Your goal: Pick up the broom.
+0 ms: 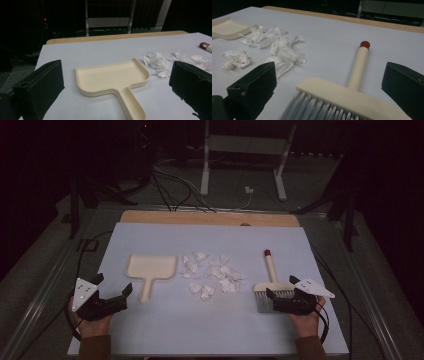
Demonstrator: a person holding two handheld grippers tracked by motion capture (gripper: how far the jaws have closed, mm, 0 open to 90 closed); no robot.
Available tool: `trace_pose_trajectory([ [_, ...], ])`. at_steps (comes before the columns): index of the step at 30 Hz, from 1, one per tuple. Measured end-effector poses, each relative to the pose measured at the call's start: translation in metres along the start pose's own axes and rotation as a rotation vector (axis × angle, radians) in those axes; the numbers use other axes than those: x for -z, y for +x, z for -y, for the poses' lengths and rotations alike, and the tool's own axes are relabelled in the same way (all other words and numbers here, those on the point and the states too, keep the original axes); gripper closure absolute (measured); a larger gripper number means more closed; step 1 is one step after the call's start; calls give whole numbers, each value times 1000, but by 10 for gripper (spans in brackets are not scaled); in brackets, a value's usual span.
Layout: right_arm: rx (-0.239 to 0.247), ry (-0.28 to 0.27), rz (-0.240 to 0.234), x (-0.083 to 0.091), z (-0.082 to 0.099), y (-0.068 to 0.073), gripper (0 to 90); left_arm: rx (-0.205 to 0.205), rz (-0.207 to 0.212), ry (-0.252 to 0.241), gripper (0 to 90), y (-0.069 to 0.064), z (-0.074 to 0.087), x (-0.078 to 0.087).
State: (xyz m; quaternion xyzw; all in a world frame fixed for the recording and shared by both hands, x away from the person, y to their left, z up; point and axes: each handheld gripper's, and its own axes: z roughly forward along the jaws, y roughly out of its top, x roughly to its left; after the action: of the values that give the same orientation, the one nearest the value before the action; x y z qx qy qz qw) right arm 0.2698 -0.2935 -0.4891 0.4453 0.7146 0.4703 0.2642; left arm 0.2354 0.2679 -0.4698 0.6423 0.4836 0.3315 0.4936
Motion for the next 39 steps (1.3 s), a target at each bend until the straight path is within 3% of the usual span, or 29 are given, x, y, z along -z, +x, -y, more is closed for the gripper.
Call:
trace_pose_trajectory([
  [11,19,2,6,7,-10,8,1,-11,0,27,4,-2,2,-4],
  [17,-12,3,19,12,-22,9,1,-21,-7,33,4,-4,4,-5],
  [25,10,32,18,13,-41,11,1,6,-18,26,4,-2,7,-4],
  [39,-25,80,43,-5,-86,-8,1,5,-19,37,4,-2,8,-7],
])
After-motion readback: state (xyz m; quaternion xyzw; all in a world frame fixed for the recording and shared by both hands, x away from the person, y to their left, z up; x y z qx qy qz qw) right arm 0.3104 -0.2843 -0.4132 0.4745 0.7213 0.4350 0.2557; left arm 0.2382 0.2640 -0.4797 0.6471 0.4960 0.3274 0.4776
